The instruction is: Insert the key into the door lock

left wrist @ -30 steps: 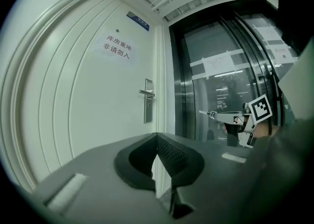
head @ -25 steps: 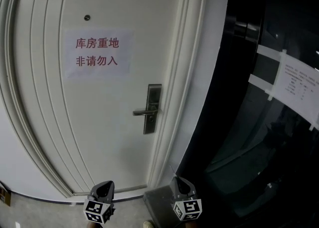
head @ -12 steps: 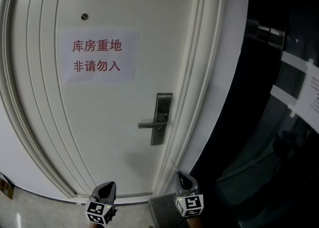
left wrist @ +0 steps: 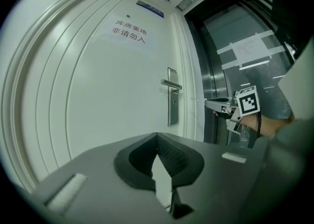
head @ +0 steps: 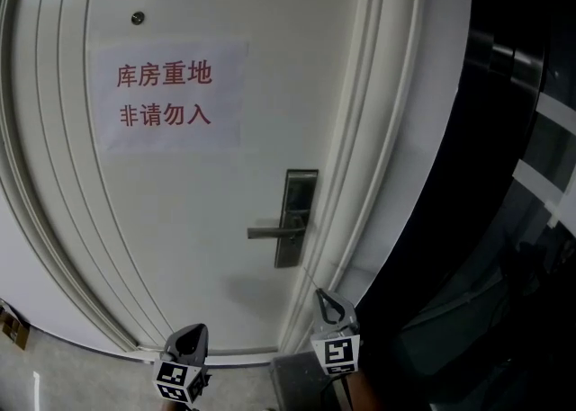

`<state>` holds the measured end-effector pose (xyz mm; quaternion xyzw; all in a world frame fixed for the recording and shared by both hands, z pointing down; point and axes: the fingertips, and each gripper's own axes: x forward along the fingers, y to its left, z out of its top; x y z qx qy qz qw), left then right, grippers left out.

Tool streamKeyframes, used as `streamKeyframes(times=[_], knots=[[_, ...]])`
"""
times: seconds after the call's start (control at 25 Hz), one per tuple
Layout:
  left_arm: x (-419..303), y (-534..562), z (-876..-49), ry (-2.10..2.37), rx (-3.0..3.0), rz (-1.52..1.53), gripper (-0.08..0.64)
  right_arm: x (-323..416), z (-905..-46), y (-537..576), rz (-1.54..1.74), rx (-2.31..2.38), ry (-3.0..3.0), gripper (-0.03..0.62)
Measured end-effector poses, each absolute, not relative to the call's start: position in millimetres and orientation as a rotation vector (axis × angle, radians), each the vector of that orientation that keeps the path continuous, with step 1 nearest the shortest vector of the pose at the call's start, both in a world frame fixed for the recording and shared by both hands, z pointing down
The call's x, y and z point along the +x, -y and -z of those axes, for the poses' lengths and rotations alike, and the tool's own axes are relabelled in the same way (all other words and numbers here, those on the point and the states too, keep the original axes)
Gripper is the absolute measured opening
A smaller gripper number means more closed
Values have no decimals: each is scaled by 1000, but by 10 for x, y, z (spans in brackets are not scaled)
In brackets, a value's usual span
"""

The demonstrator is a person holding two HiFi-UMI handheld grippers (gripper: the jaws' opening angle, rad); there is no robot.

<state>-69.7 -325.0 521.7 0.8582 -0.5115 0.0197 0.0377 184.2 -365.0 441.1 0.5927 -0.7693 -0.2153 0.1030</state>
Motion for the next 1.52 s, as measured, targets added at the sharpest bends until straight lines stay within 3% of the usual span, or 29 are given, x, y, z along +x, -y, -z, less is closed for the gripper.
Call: streamKeyframes(times=[0.56, 1.52], knots=[[-577, 3440, -5252, 1652, 2570, -37, 3, 1780, -4263, 4077, 979, 1584, 2039, 11], [-664, 3571, -5334, 1738, 2482, 4, 3, 1743, -4357, 4538, 1014, 1479, 1922, 11]])
